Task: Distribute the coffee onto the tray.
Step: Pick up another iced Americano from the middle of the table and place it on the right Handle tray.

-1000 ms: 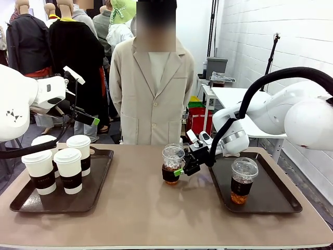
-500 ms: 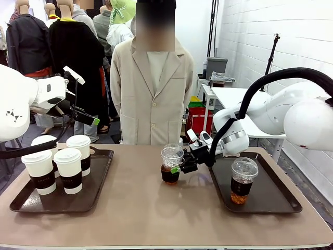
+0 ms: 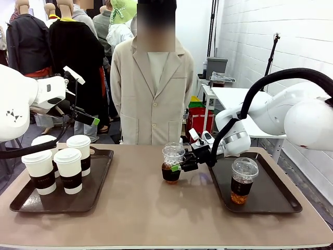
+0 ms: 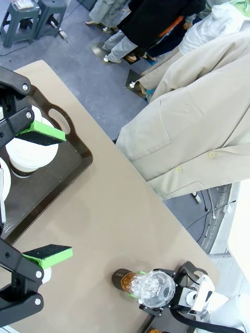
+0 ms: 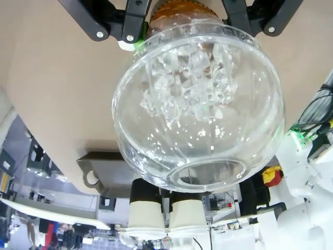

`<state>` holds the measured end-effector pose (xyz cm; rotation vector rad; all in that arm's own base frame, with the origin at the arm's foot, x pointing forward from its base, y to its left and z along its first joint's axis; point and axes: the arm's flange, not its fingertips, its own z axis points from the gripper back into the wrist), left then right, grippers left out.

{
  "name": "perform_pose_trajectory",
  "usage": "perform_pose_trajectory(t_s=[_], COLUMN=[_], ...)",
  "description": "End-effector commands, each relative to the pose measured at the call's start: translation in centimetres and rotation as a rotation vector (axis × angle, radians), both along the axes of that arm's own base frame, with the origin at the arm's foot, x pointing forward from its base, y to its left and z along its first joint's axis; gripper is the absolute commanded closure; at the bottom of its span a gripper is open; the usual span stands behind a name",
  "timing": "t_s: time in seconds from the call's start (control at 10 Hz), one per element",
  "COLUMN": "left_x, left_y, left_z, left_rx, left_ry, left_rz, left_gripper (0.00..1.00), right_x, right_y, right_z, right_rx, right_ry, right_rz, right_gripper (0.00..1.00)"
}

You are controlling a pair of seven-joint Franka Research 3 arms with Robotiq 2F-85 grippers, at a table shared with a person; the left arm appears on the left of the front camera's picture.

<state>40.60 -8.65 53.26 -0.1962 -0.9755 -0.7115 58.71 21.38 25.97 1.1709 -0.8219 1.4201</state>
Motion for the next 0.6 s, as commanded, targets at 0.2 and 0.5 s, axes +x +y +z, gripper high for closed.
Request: perform_pose_trajectory(t_s=[0.2,0.5], left_x=[-0.1,-0.1], left_y=[0.1,0.1], left_z=[0.1,0.1], left_rx=[0.007,0.007], left_ry=[0.006,0.006], left_rz=[0.003,0.003], left_gripper=[0.0,0.0], right_x=[2.2,4.2], right_y=[-2.6,-6.9], right_z=[4.4,6.7], right_rx=[0.033,0.02], right_ry=[-0.003,-0.008], right_rz=[-0.071,-0.109], right_gripper=[0.39,0.39])
